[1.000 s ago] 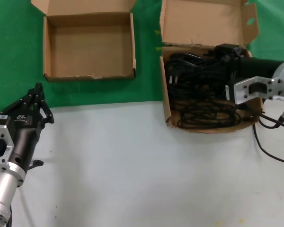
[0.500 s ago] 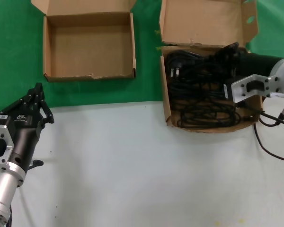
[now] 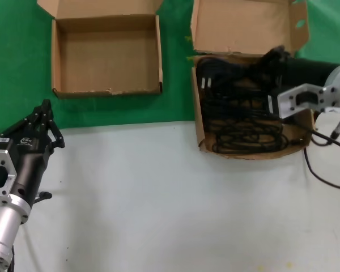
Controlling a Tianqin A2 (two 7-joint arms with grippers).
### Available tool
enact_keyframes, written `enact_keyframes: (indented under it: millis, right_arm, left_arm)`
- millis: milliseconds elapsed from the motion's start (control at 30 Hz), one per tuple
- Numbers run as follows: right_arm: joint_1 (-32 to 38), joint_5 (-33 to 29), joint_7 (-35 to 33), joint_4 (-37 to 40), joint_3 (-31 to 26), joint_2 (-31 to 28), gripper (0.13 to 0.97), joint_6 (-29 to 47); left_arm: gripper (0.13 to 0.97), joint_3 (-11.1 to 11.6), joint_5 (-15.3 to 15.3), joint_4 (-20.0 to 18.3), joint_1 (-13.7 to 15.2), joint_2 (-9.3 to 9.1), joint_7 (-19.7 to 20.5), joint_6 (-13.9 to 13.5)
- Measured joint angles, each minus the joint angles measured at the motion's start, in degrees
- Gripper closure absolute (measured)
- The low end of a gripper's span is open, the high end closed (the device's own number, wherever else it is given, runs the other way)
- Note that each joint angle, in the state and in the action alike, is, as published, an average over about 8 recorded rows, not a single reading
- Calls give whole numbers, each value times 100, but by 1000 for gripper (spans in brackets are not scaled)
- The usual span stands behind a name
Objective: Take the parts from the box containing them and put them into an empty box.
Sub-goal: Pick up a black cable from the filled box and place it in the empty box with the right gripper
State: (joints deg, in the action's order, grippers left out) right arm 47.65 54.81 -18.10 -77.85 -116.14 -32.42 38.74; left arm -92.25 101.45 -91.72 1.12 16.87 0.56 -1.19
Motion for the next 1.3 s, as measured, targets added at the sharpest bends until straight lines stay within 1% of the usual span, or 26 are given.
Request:
enact_keyframes:
  millis: [333,467,567,733,967,1300]
  right_arm:
    - [20,110,321,-1026,385,-55,913,-29]
    - [137,86,458,-1299,446,156,914,-68]
    - [255,72,503,-1330,417,429,914,-152]
    - [424,125,384,-1074,234,984,915,-413]
    - [501,417,-115,-387,-169,1677,915,-887]
    - [392,805,-896,685,-669,2254,915,-1381]
  left_arm:
    - [952,0,0,0,0,0,0,0]
    - [952,0,0,0,0,0,0,0]
    - [952,0,0,0,0,0,0,0]
    - [952,0,0,0,0,0,0,0]
    - [952,0,0,0,0,0,0,0]
    - [952,0,0,0,0,0,0,0]
